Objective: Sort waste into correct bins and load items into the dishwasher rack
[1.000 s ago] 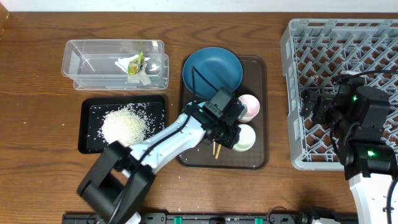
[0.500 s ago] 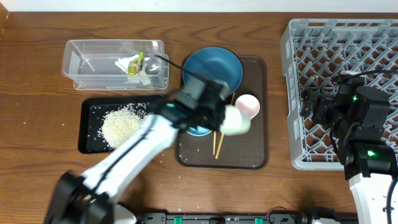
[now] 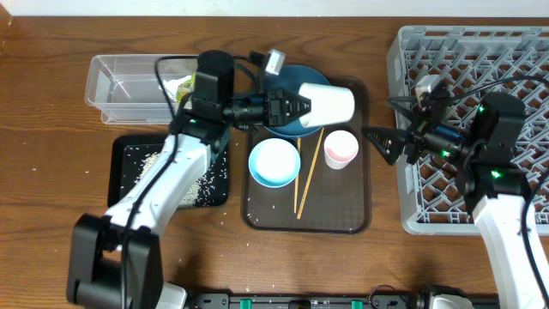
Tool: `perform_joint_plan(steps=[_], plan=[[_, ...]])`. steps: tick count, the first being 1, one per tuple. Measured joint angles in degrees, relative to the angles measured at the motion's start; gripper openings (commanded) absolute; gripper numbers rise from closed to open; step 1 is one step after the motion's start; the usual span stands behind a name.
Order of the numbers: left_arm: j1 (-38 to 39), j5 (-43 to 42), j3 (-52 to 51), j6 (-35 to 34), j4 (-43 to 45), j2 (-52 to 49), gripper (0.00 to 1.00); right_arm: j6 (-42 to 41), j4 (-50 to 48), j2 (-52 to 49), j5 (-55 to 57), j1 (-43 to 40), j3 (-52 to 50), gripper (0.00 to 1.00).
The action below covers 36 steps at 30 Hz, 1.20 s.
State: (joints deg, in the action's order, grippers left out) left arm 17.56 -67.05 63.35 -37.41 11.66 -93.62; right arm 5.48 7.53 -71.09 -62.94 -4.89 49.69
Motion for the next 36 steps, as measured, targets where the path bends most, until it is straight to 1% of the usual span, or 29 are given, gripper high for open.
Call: perform_joint_plan(steps=[3,6,16,21,23,24,25,28,32,33,34,36], plan=[[0.52,-4.04,0.00,-3.32,0.63,-2.01,0.06,1.01,-3.15,-2.38,-9.46,0.00,0.04,0.99],[1.18,-6.54,0.00,-5.60,0.66,-3.43,0.06,1.36,-3.78,-3.54,-14.29,0.00,0.04,0.99],[5.29,-9.16,0.00,-9.68,5.92,-3.69,0.06,1.62,-3.93,-3.82,-18.27,0.00,0.04,0.98],[6.73,-9.31,0.00,-10.82,6.40,-3.69,0.06,2.05,-3.98,-3.82,-18.53,0.00,0.04,0.86],[7.26,-9.16,0.00,-11.13,6.40,-3.69,0.06,2.23,-3.93,-3.82,-18.91,0.00,0.04,0.78],[7.41,-8.96,0.00,-11.54,6.49,-3.69,0.06,2.36,-3.96,-3.82,-19.23,0.00,0.04,0.75],[7.50,-8.85,0.00,-11.76,6.60,-3.69,0.06,2.49,-3.98,-3.82,-19.47,0.00,0.04,0.74],[7.65,-8.33,0.00,-12.15,7.56,-3.69,0.06,2.47,-3.96,-3.82,-20.17,0.00,0.04,0.67],[7.72,-7.74,0.00,-12.33,7.85,-3.69,0.06,2.36,-3.93,-3.82,-20.39,0.00,0.04,0.66],[7.72,-7.74,0.00,-12.33,7.87,-3.69,0.06,2.34,-3.93,-3.82,-20.39,0.00,0.04,0.64],[7.74,-7.72,0.00,-12.33,7.89,-3.69,0.07,2.29,-3.93,-3.82,-20.41,0.00,0.04,0.59],[7.72,-7.65,0.00,-12.33,7.89,-3.69,0.10,2.27,-3.93,-3.82,-20.48,0.00,0.04,0.55]])
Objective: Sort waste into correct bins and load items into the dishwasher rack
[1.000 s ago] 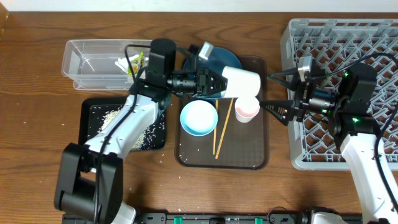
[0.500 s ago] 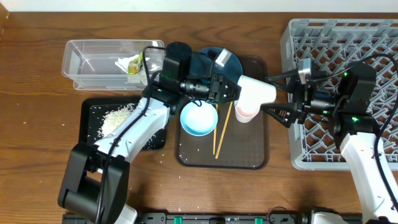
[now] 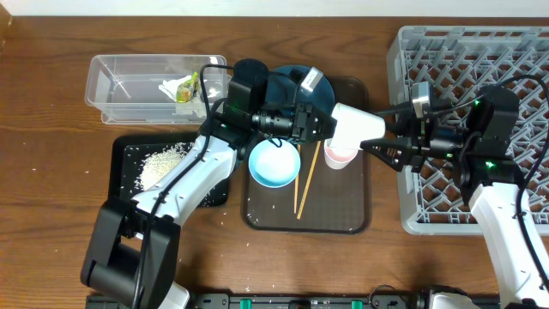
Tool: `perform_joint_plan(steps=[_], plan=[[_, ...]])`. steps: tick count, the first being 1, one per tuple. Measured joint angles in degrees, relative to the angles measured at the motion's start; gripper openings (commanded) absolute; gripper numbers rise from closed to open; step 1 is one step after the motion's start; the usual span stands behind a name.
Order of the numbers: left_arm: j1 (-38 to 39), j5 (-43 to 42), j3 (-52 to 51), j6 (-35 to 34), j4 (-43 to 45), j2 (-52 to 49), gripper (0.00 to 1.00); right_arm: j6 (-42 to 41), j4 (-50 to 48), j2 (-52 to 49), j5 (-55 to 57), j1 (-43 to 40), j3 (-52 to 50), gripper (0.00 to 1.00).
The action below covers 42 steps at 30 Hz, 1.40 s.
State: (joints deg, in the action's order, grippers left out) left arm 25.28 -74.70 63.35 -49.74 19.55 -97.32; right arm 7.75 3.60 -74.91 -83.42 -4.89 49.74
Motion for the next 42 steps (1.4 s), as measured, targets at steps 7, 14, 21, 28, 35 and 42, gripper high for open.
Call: perform_joint_plan(steps=[7,14,21,28,35,42], plan=[[0.26,0.09,0.00,0.09,0.04,0.00,0.17,-0.28,0.09,0.00,0.33,0.00,0.00,0.48],[-0.07,1.51,0.00,5.31,-3.30,0.00,0.39,-1.95,3.65,0.02,5.40,0.02,0.02,0.05],[-5.14,12.26,0.09,14.51,-22.23,0.02,0.40,-5.22,7.98,0.02,29.53,0.00,0.02,0.01],[-11.43,27.34,0.00,23.58,-38.71,0.79,0.41,-7.43,22.29,0.20,54.21,-1.05,5.22,0.01],[-16.37,36.96,0.00,28.57,-45.33,8.02,0.41,-7.69,39.67,0.04,71.49,-9.40,22.95,0.01],[-16.44,40.09,0.00,30.34,-45.55,14.23,0.41,-9.09,49.83,-6.49,79.01,-20.57,37.31,0.01]])
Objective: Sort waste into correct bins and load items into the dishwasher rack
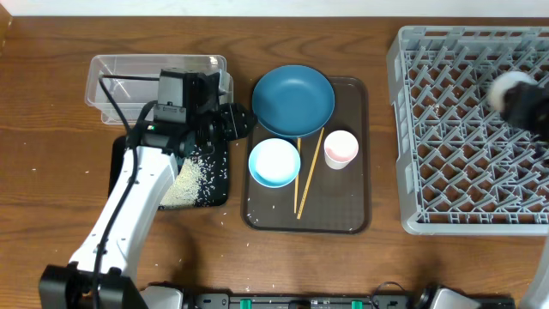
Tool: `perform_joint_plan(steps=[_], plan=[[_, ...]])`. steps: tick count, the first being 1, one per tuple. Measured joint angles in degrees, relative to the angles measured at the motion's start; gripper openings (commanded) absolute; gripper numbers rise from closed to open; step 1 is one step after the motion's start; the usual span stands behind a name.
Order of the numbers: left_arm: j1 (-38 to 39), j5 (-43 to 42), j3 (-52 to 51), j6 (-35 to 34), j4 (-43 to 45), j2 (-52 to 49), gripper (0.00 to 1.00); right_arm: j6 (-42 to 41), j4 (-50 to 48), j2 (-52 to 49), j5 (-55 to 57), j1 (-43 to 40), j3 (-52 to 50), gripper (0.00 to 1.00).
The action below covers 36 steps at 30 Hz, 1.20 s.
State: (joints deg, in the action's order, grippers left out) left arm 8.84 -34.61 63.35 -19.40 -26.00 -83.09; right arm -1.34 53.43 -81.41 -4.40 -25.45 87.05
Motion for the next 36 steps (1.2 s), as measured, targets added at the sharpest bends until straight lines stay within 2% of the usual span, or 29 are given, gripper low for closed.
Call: perform_joint_plan(steps=[7,14,18,20,21,23,24,26,33,36], plan=[[0.00,0.59,0.00,0.20,-0.74,0.26,0.41,-3.61,6.73,-12.46,6.43,-10.80,9.38,0.01],[0.00,0.76,0.00,0.20,-0.72,0.26,0.41,-5.70,10.21,-20.41,8.11,-19.12,10.12,0.01],[0.00,0.74,0.00,0.20,-0.72,0.26,0.41,-5.92,11.13,-24.79,8.41,-21.38,10.14,0.09],[0.00,0.74,0.00,0.20,-0.72,0.26,0.41,-5.92,11.02,-26.84,8.48,-21.99,10.14,0.20],[0.00,0.76,0.00,0.20,-0.74,0.26,0.44,-5.95,10.95,-27.61,8.46,-21.99,10.14,0.34],[0.00,0.76,0.00,0.28,-0.72,0.26,0.45,-6.05,10.82,-28.52,8.33,-21.99,10.14,0.80],[0.00,0.74,0.00,0.33,-0.74,0.26,0.47,-6.32,10.29,-28.76,7.93,-21.99,10.14,0.99],[0.00,0.76,0.00,0.39,-0.74,0.26,0.50,-6.29,10.12,-28.85,6.32,-21.99,10.14,0.99],[0.00,0.81,0.00,0.44,0.50,0.26,0.50,-6.34,9.86,-28.48,0.02,-21.97,10.32,0.99],[0.55,1.90,0.00,0.46,1.92,0.26,0.50,-6.19,9.81,-26.93,-2.16,-21.92,10.32,0.88]])
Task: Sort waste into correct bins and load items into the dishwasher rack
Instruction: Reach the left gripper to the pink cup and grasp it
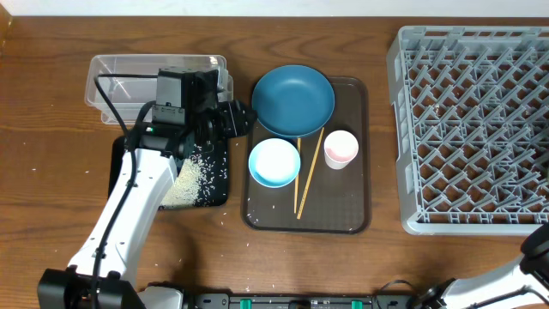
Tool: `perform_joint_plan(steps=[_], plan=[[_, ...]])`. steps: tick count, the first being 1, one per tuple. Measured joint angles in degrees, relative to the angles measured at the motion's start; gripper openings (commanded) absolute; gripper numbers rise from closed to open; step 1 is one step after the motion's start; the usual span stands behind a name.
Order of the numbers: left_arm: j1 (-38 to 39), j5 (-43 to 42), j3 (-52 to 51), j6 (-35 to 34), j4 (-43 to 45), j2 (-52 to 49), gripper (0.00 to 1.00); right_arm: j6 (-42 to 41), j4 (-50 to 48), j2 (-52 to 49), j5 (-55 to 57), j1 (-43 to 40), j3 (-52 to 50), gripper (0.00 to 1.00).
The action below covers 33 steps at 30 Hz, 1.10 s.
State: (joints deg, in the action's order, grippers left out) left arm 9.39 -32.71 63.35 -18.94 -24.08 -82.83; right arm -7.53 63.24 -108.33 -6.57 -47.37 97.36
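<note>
My left gripper hovers at the black tray's upper right corner, pointing toward the blue plate; its jaws are too dark to read and nothing shows in them. The brown serving tray carries the plate, a light blue bowl, a pink cup and a pair of chopsticks. The grey dishwasher rack at the right shows no items inside. My right gripper is out of view; only a piece of the right arm shows at the lower right corner.
A clear plastic bin sits at the back left, partly under my left arm. The black tray below it holds spilled rice, and a few grains lie on the wooden table around it.
The white cup and the right arm that were at the rack's far right edge are gone from view. My left arm has hardly moved.
My left gripper first held a white cup over the blue plate. Then the cup was between both grippers above the serving tray's right side. Later my left arm was back by the black tray without it, and the cup was at the rack's right edge; now it is out of view.
</note>
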Motion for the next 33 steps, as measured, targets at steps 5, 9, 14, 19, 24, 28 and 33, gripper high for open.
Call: perform_joint_plan(steps=[5,9,14,19,24,28,33], plan=[[2.71,3.43,0.00,0.35,0.44,0.00,0.50,-0.42,0.00,4.42,-1.55,0.39,0.09,0.77],[4.31,4.90,0.00,0.83,0.42,0.00,0.50,-0.50,0.11,5.62,-1.99,0.42,0.20,0.78],[4.37,5.95,0.00,0.98,0.09,0.00,0.51,-0.59,0.61,5.62,-2.45,0.44,0.20,0.84],[6.32,6.36,0.00,1.01,1.79,0.00,0.54,-0.17,2.45,5.62,-5.75,1.79,0.20,0.87],[10.84,7.30,0.00,1.05,6.67,-0.79,0.54,2.23,3.04,5.62,-11.15,7.19,0.20,0.89],[15.43,9.44,0.00,1.05,10.16,-3.87,0.54,4.26,3.17,5.62,-13.09,14.38,0.20,0.89],[20.65,11.08,0.00,1.05,14.53,-9.94,0.54,5.46,3.19,5.62,-13.27,24.09,0.20,0.89]])
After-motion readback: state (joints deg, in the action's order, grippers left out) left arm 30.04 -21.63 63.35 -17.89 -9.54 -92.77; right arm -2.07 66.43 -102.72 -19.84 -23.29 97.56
